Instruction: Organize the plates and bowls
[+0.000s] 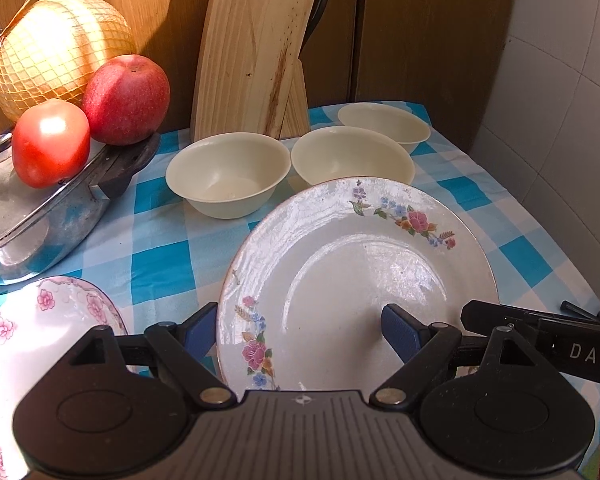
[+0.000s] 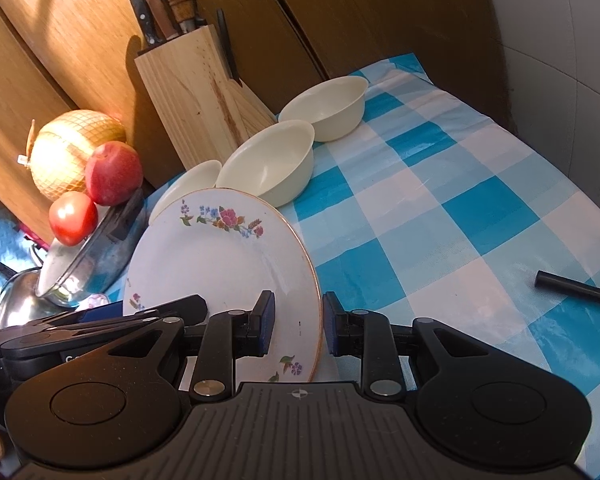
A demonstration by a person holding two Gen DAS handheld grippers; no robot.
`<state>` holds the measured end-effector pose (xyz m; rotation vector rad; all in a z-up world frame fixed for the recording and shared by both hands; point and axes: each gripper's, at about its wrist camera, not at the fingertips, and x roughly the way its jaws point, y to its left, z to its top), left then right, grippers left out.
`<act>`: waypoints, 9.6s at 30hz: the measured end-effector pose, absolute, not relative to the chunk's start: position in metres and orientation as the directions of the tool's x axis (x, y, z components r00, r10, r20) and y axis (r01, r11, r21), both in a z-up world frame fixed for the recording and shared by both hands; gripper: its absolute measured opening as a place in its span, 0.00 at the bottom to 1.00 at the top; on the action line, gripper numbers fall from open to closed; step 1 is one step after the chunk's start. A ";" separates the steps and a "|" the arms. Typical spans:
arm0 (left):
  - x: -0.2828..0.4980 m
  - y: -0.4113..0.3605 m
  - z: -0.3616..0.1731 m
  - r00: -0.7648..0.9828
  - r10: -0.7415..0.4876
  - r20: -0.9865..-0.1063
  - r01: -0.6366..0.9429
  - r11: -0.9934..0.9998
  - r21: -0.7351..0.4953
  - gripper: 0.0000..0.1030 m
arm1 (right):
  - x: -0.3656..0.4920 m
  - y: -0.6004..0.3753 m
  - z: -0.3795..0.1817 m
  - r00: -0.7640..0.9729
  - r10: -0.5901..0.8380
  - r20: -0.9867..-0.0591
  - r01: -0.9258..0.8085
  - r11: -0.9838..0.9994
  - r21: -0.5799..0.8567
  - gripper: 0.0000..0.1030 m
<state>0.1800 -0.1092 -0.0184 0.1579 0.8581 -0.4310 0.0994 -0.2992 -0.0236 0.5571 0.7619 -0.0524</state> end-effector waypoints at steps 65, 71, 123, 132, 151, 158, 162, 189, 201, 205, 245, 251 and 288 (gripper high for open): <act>0.161 -0.094 -0.010 0.621 -0.248 -0.743 0.383 0.924 0.012 0.78 | 0.092 -0.284 -0.019 0.699 0.226 -0.678 0.198 0.850 0.488 0.32; 0.150 -0.090 -0.012 0.618 -0.238 -0.749 0.378 0.926 0.017 0.78 | 0.088 -0.281 -0.019 0.694 0.230 -0.682 0.187 0.857 0.480 0.32; 0.036 -0.017 -0.019 0.637 -0.181 -0.749 0.295 0.955 0.019 0.78 | 0.009 -0.199 -0.016 0.635 0.327 -0.700 -0.068 0.926 0.371 0.36; 0.031 -0.014 -0.017 0.653 -0.162 -0.740 0.284 0.958 0.041 0.77 | 0.004 -0.200 -0.014 0.658 0.299 -0.691 -0.055 0.934 0.353 0.38; 0.035 -0.007 -0.027 0.609 -0.144 -0.780 0.269 0.963 0.033 0.78 | 0.008 -0.199 -0.016 0.680 0.231 -0.696 -0.027 0.956 0.291 0.49; 0.036 -0.013 -0.029 0.591 -0.189 -0.784 0.295 0.956 -0.009 0.81 | 0.012 -0.198 -0.026 0.628 0.263 -0.732 -0.025 0.947 0.319 0.49; 0.040 -0.016 -0.029 0.585 -0.189 -0.789 0.291 0.957 -0.013 0.82 | 0.014 -0.201 -0.030 0.613 0.289 -0.735 -0.012 0.934 0.357 0.45; 0.109 -0.100 -0.017 0.617 -0.157 -0.771 0.380 0.917 0.117 0.80 | 0.067 -0.242 -0.002 0.704 0.097 -0.704 0.080 0.974 0.214 0.46; 0.129 -0.082 0.000 0.694 -0.111 -0.712 0.280 0.952 0.124 0.81 | 0.111 -0.201 0.018 0.764 0.055 -0.643 -0.046 0.998 0.030 0.49; 0.133 -0.081 -0.001 0.713 -0.088 -0.696 0.265 0.953 0.150 0.81 | 0.117 -0.195 0.020 0.769 0.075 -0.635 -0.070 0.997 0.034 0.49; 0.157 -0.132 -0.002 0.719 -0.129 -0.683 0.342 0.921 0.186 0.82 | 0.128 -0.242 0.016 0.780 -0.078 -0.621 0.068 0.997 -0.040 0.56; 0.156 -0.132 -0.001 0.720 -0.135 -0.681 0.345 0.920 0.183 0.82 | 0.128 -0.239 0.015 0.781 -0.084 -0.619 0.063 0.996 -0.055 0.57; 0.160 0.082 0.010 0.704 0.096 -0.704 -0.091 0.995 0.044 0.85 | 0.169 -0.116 0.021 0.712 0.275 -0.646 -0.207 0.961 0.182 0.62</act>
